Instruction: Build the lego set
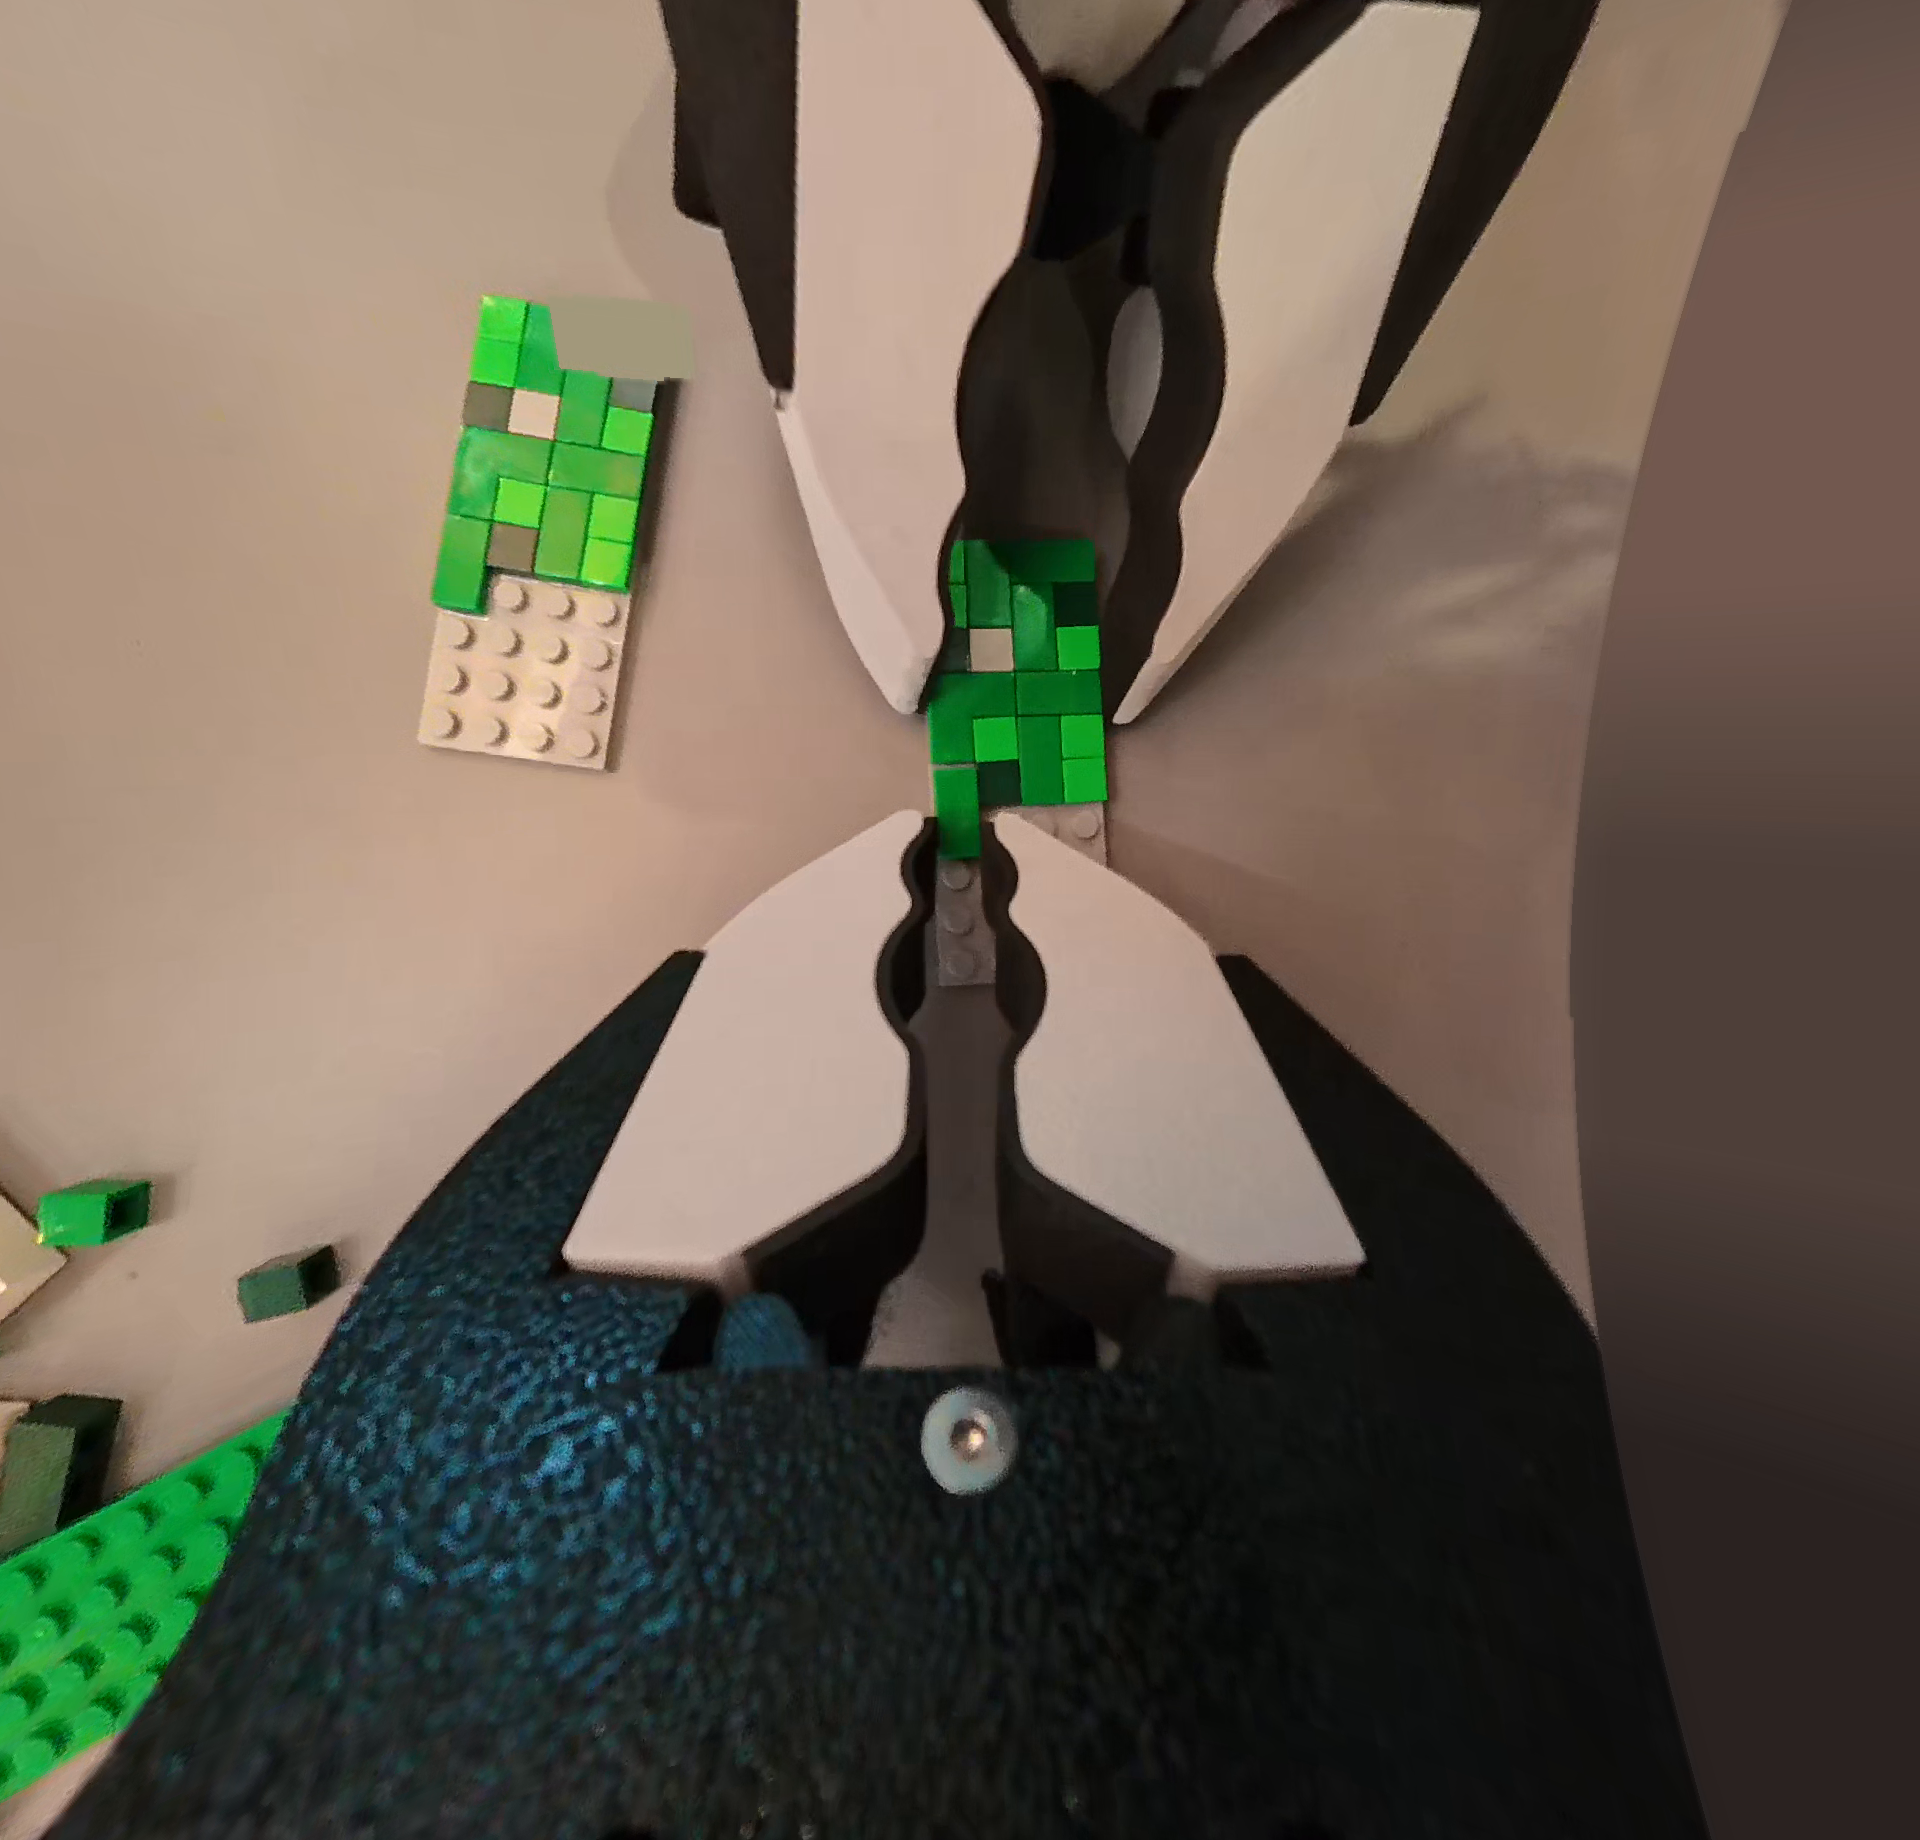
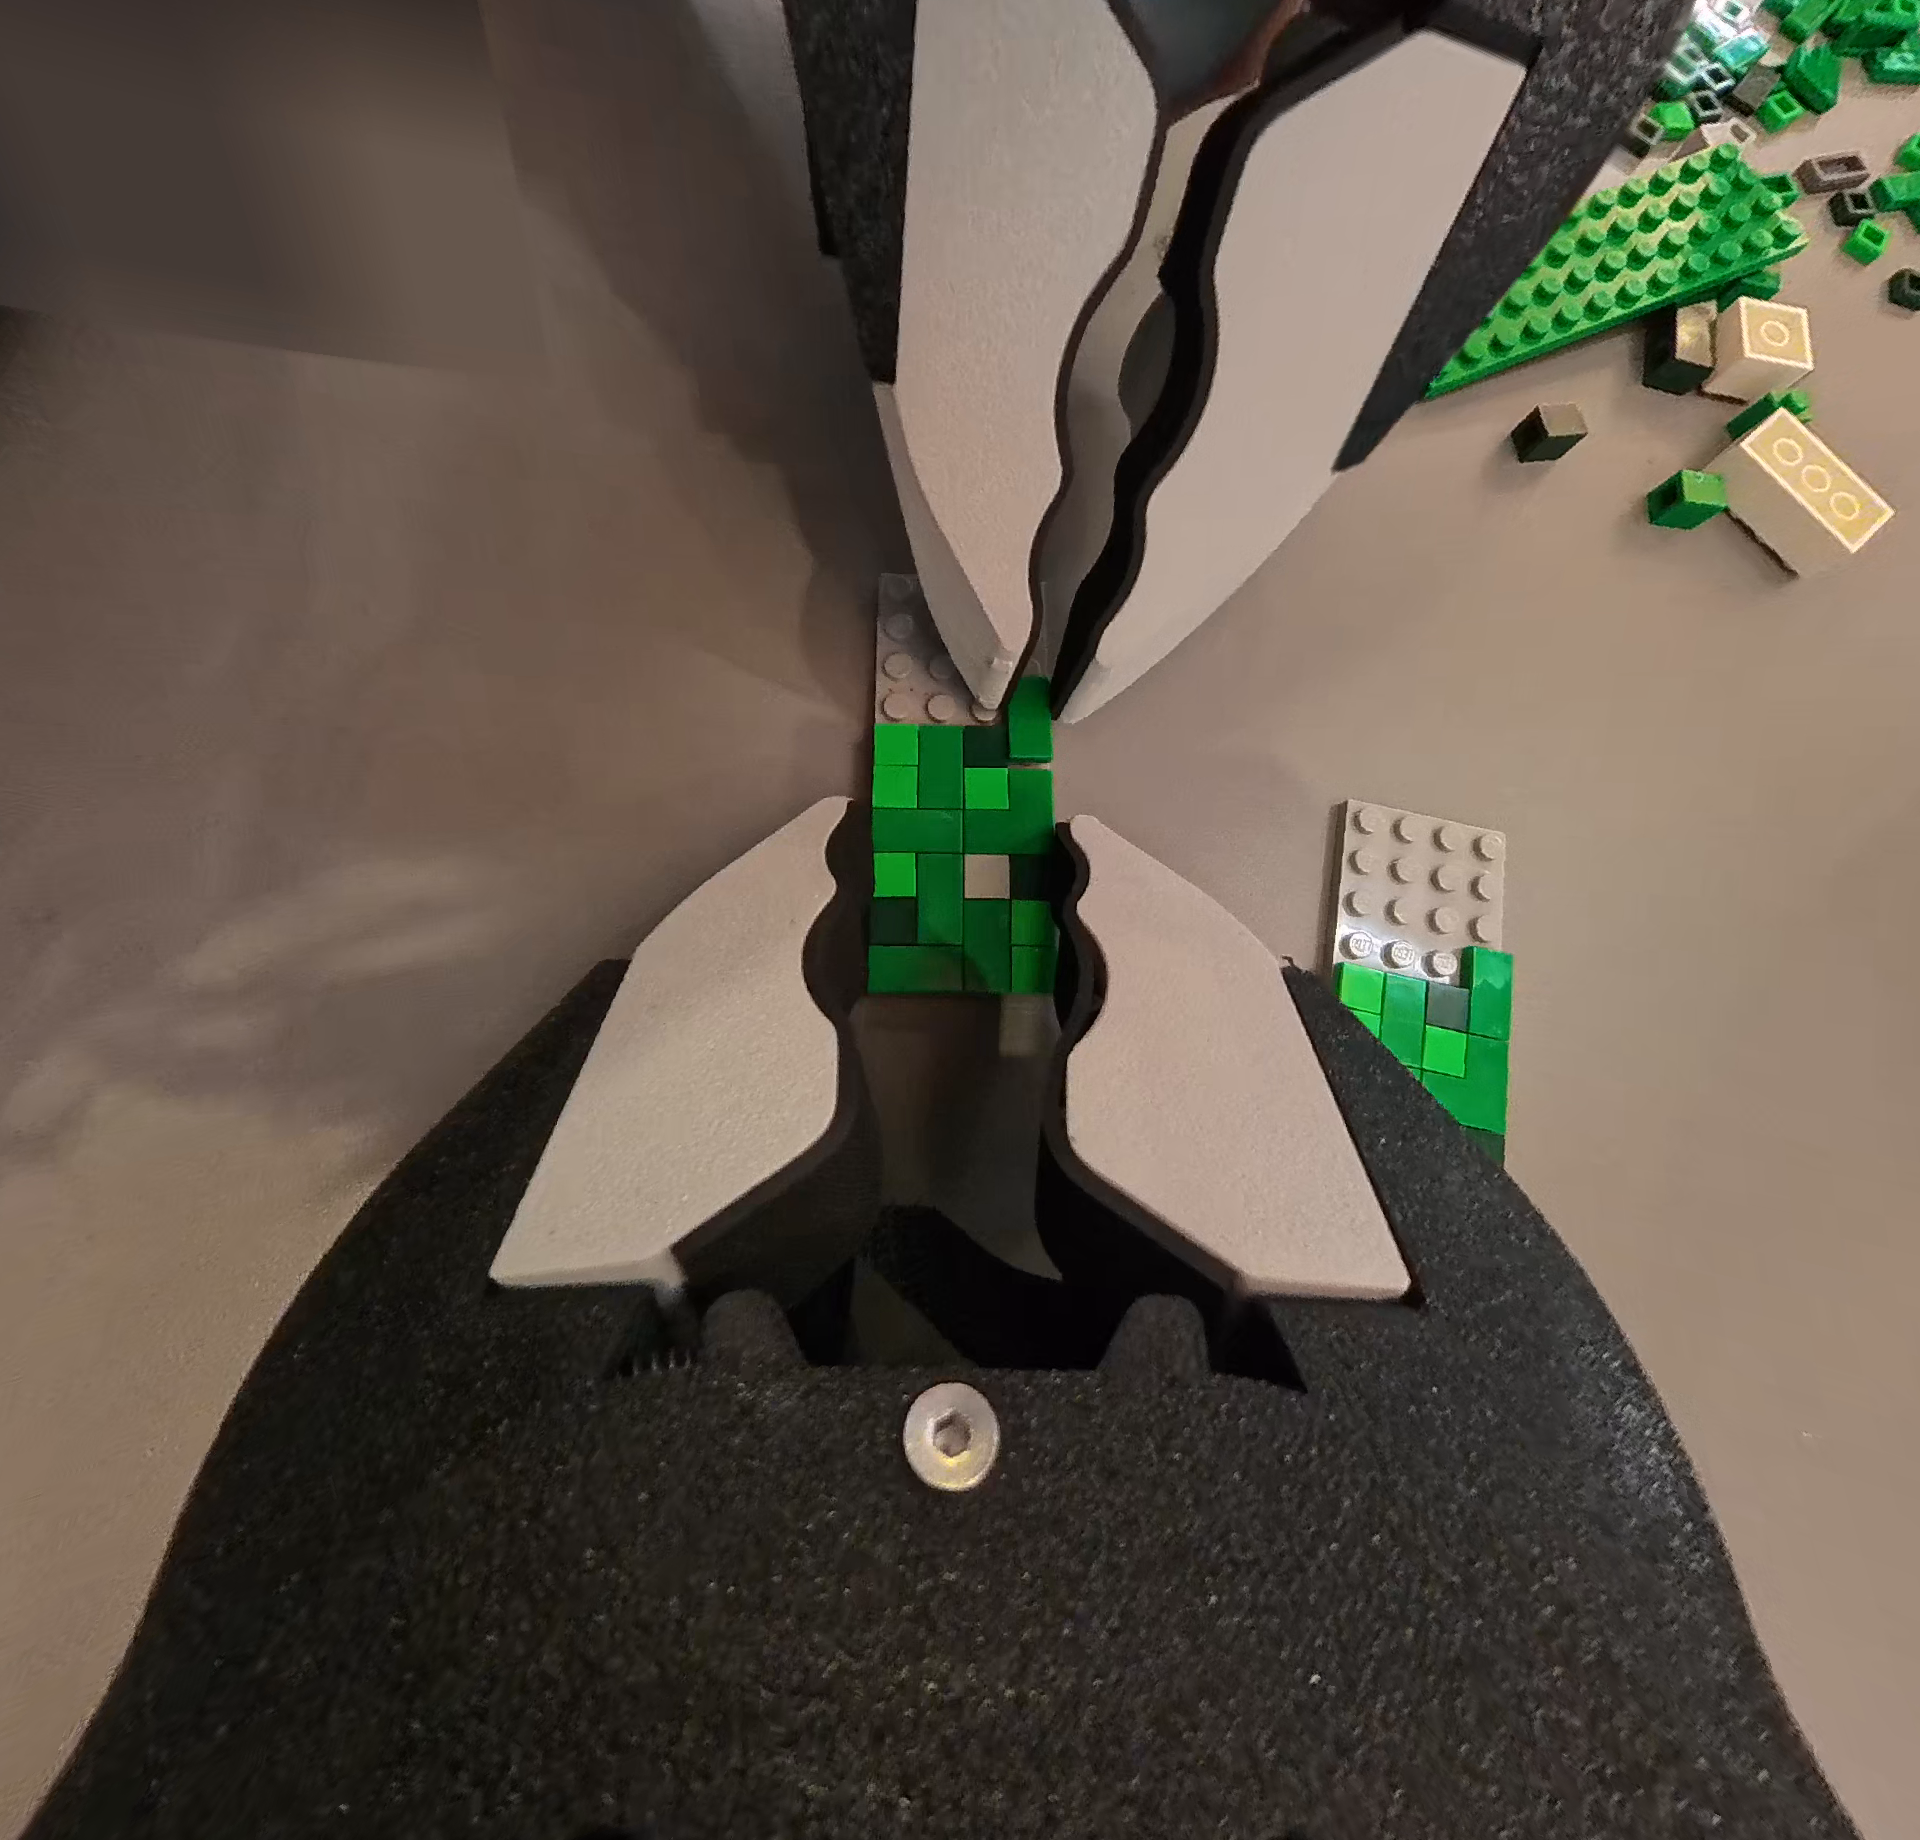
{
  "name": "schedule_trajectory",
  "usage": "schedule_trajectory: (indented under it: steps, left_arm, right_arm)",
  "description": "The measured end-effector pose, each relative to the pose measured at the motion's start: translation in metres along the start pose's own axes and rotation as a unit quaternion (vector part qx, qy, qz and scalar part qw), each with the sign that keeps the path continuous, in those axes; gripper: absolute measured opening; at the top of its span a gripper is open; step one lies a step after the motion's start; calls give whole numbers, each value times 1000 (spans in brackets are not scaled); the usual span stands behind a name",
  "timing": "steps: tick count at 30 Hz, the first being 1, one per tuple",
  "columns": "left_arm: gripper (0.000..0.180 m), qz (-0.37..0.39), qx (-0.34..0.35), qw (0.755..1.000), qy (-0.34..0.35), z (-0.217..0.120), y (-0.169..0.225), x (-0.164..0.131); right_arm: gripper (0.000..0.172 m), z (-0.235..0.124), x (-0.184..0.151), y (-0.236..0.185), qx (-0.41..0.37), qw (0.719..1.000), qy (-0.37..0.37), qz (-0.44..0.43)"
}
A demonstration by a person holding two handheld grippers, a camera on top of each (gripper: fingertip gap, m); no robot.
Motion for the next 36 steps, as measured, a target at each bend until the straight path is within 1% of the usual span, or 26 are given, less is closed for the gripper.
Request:
schedule_trajectory:
  steps: [7,13,15,20,28,30,33,36]
  left_arm:
    - [7,1,-25,999,-25,1,0,0]
    - [7,9,-13,999,-48,0,0,0]
    - [7,0,-13,998,-56,1,0,0]
    - [8,-10,-17,999,-49,0,0,1]
    - [20,0,-19,998,-55,-2,5,-1]
    - [22,-16,-23,999,-36,-9,3,-1]
    - [22,-70,-50,996,20,-21,-5,3]
    - [19,-140,-128,979,75,-27,-3,7]
  right_arm:
    - [33,1,0,-1,0,1000,-2,-7]
    - [33,0,0,-2,0,1000,-5,-3]
    - [33,0,0,-1,3,1000,-3,1]
    - [33,-1,0,-1,5,1000,3,5]
    - [33,-2,0,-1,2,1000,10,3]
    - [33,-2,1,-1,-1,1000,13,-4]
    - [33,-2,3,-3,-8,1000,15,-22]
    - [32,-3,9,-7,-8,999,23,-39]
Point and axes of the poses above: each gripper's, where its closed fingertips meet, z out along the fingers, x out of its top, y = z × x across the jaws, the point moved 1 cm from there along -z, back along the fingers, and after that the axes turned 1 degree about -y, right-handed, at the moved point
